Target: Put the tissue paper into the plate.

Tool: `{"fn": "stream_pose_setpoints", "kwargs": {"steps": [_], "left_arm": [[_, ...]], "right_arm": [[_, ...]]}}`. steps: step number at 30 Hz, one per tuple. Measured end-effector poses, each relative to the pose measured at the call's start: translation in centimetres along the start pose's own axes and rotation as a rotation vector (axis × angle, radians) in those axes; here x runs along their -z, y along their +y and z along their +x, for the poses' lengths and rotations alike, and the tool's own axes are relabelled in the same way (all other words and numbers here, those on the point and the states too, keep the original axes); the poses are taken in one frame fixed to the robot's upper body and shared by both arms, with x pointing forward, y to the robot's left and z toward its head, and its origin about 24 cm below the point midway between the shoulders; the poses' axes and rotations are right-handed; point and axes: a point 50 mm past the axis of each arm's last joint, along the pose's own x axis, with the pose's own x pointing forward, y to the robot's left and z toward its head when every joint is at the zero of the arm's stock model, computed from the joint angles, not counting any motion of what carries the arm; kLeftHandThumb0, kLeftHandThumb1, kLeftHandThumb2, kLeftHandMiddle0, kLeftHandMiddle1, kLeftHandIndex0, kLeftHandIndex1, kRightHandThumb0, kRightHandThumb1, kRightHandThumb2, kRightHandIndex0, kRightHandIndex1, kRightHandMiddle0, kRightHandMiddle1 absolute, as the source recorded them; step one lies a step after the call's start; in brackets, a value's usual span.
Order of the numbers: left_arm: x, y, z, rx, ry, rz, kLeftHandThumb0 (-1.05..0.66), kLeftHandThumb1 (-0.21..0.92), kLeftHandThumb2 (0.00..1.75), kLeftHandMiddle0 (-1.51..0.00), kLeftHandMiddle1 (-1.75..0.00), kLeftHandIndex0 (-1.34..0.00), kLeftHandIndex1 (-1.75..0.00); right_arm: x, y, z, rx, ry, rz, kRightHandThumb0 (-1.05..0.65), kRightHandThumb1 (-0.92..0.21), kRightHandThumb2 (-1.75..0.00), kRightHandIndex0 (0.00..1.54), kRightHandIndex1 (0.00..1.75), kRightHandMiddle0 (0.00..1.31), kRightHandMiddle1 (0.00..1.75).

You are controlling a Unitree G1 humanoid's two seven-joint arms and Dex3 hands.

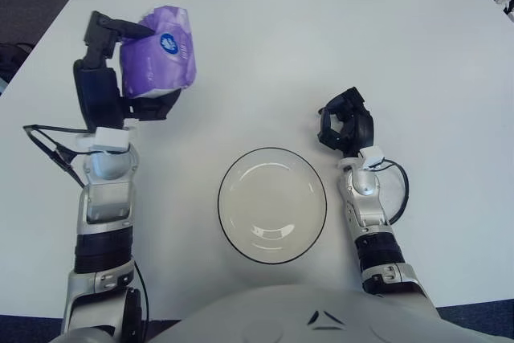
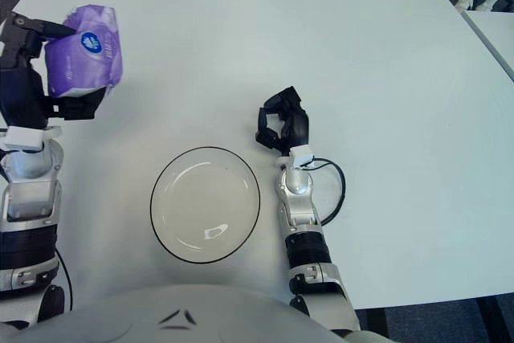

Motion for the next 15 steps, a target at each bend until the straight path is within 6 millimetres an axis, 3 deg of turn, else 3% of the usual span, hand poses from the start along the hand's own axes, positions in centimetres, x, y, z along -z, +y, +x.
{"fn": "stream_pose_setpoints", "kwargs": {"steps": [6,15], "left_arm": [[-1.5,-2.5,-0.7,0.193,-0.048,-0.162,-0.65,-0.03,1.75,-1.39,-1.75,-0.91,-1.75],[-3.0,-3.1,-1.3,0.297,-0.125,-0.189,-0.65,-0.03,1.75,-1.39,-1.75,-0.91,-1.75]], "right_arm": [[0.0,0.2,0.1,0.007,0.000,0.003,-0.42,-0.53,-1.06,0.75,1.49,0.45,1.75],[0.0,0.2,0.1,0.016,0.004,-0.001,-0.41,-0.53,-1.06,0.74,1.50,0.44,1.75]]}}
